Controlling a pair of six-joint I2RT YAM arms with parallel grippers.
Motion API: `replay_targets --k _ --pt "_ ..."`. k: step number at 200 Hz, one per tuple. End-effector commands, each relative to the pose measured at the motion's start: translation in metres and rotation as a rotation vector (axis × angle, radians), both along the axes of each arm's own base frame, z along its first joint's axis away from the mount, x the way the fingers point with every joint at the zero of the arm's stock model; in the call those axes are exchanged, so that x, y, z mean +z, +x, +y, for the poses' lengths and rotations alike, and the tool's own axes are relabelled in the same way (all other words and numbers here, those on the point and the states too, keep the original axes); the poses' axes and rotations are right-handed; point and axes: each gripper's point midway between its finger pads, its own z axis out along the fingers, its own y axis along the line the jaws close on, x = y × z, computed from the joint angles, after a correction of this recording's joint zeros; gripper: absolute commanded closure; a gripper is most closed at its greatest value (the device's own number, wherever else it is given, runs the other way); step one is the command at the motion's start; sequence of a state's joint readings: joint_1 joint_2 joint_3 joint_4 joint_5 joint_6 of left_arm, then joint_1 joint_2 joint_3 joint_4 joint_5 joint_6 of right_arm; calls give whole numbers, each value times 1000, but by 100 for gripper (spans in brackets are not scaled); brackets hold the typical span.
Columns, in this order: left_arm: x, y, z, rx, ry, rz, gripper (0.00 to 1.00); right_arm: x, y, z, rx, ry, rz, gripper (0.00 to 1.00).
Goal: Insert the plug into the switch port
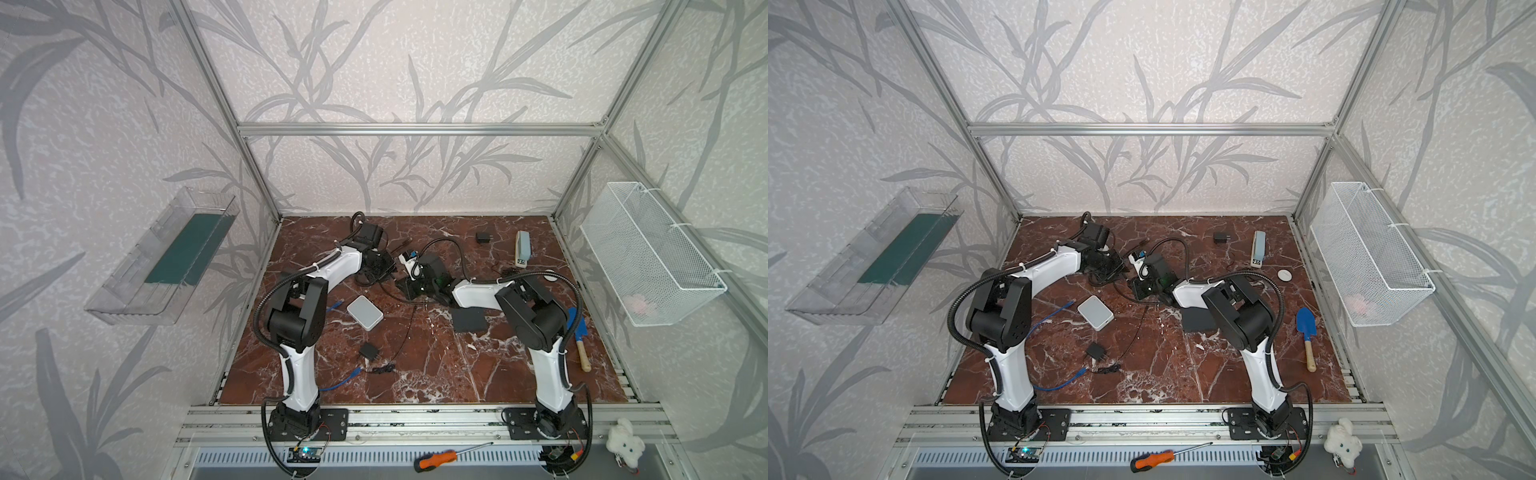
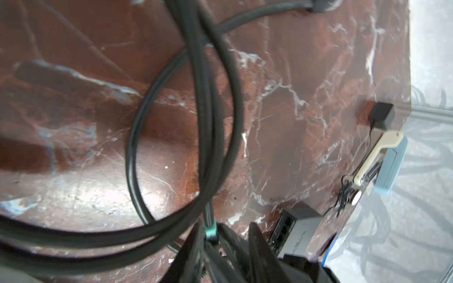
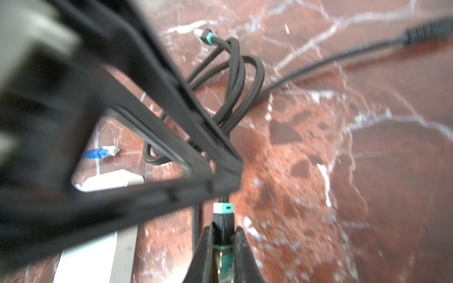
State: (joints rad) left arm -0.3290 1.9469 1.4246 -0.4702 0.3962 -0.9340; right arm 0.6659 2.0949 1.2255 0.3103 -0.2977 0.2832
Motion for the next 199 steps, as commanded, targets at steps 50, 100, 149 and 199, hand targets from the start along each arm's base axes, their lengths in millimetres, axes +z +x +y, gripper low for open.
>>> replay_targets --k 50,100,149,199 --pt "57 -13 2 -759 396 -437 65 28 -8 -23 -2 129 321 96" --pt "72 -37 -35 -1214 524 -972 62 38 -8 -38 -19 261 533 96" --pt "31 -53 -43 -1502 616 -972 62 42 -8 -46 23 298 595 96" --pt "12 -42 -55 -1564 763 -1067 58 42 -11 -44 60 325 654 96"
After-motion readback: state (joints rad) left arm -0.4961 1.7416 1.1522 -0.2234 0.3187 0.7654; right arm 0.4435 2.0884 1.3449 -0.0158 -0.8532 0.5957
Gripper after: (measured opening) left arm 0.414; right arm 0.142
